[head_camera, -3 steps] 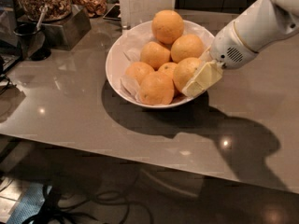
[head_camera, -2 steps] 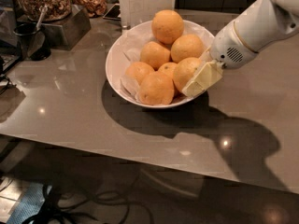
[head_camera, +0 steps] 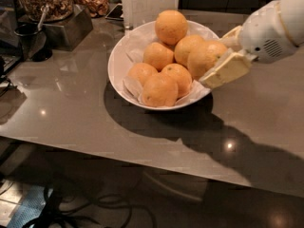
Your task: Pick orange from white bowl
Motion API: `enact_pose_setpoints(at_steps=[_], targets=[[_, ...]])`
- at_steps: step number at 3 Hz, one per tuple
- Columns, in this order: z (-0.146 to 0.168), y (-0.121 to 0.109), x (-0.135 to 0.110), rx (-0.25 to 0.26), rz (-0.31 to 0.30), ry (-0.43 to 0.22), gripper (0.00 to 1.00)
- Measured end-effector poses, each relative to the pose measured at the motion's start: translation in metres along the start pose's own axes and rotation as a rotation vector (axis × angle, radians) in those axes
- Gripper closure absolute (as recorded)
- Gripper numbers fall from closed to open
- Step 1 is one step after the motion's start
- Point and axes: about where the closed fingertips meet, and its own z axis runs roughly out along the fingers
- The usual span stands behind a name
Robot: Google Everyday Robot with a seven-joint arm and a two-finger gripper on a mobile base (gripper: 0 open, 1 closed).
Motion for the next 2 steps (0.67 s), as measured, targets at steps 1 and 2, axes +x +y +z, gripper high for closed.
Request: enact_pose_setpoints(at_steps=[1,2], targets=[[-0.037,0.017,-0.004,0.026,-0.038,-0.069,1.00],[-0.048,0.027,0.004,-0.032,-0.052,-0.072,1.00]])
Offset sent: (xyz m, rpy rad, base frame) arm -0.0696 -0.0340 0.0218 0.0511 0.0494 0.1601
